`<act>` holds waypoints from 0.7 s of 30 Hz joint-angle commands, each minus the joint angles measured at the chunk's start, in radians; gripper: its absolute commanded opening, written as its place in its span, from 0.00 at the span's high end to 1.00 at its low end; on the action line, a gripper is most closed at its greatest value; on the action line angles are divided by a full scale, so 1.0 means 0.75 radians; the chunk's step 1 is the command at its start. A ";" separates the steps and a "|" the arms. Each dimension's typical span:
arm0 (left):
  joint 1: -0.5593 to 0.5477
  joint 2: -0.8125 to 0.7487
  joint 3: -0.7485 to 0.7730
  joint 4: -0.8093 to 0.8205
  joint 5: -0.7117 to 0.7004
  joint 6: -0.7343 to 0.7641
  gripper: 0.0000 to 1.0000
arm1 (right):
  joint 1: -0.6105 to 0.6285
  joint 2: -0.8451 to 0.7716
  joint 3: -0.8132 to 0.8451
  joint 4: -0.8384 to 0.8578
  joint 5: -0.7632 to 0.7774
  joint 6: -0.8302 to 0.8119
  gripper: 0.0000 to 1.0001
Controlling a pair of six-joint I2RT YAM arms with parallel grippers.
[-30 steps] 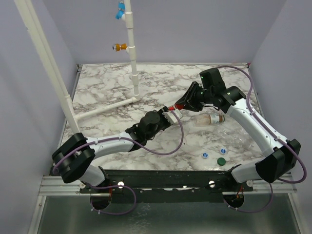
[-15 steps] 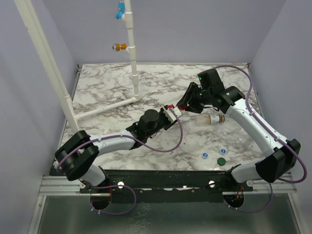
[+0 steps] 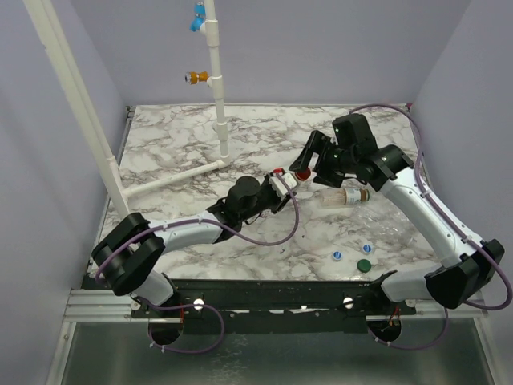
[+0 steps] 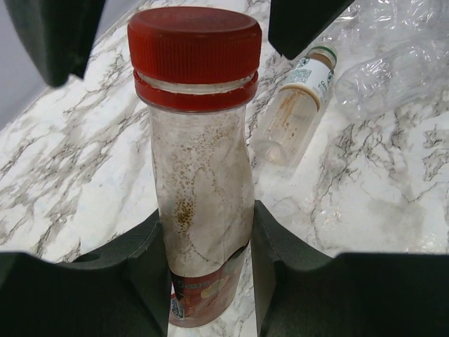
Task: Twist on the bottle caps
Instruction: Screw the bottle cap onto the plastic bottle.
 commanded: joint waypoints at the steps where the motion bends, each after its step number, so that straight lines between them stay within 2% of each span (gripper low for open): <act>1: 0.030 0.003 0.045 0.005 0.162 -0.088 1.00 | 0.006 -0.066 0.020 -0.002 0.077 -0.089 0.13; 9: 0.120 -0.042 0.018 -0.031 0.494 -0.218 1.00 | 0.006 -0.249 -0.116 0.153 0.042 -0.403 0.16; 14: 0.181 -0.084 0.002 -0.064 0.688 -0.295 1.00 | 0.006 -0.334 -0.203 0.280 -0.133 -0.567 0.19; 21: 0.219 -0.128 0.035 -0.159 0.895 -0.385 1.00 | 0.006 -0.327 -0.243 0.334 -0.361 -0.694 0.24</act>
